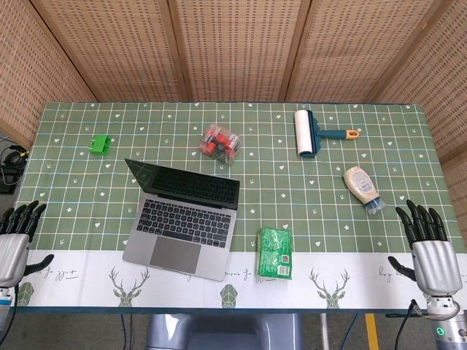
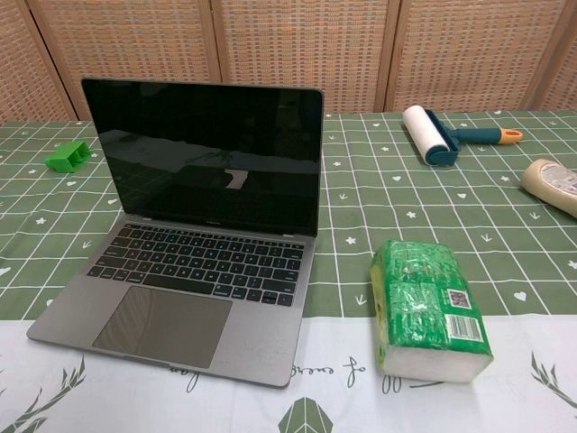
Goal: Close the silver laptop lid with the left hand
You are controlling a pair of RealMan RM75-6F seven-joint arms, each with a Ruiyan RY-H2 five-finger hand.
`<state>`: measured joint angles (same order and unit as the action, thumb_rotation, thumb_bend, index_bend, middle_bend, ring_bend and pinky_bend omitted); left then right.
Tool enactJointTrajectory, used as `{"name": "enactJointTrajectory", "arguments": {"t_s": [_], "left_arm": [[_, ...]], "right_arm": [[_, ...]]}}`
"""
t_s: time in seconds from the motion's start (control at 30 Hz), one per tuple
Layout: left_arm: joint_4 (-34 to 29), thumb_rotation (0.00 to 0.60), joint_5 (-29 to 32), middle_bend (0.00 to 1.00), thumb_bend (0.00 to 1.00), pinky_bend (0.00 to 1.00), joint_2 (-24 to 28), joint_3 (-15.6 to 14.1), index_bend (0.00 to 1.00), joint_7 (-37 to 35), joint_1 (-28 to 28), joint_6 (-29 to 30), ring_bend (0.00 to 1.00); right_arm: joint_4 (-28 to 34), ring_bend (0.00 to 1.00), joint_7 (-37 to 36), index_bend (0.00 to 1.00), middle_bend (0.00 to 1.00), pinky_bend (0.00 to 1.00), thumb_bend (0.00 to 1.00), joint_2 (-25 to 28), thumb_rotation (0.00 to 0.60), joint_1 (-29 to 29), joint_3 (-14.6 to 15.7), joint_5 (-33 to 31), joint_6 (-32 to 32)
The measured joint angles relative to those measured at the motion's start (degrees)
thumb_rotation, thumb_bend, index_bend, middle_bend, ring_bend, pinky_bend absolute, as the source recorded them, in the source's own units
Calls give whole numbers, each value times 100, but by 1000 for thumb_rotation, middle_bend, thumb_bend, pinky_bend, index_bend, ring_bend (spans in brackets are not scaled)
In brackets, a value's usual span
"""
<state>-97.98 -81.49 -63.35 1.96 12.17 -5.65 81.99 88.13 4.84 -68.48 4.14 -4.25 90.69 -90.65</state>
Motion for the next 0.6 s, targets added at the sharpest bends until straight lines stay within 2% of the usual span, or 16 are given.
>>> {"name": "enactJointTrajectory", "arguments": {"t_s": [0.6], "left_arm": [[-35,600,21,0,177,0,-36,2,0,98,-43,-53,0]], "right_arm": [[-14,0,21,102,0,0,103,-31,600,23,33,19,72]]}}
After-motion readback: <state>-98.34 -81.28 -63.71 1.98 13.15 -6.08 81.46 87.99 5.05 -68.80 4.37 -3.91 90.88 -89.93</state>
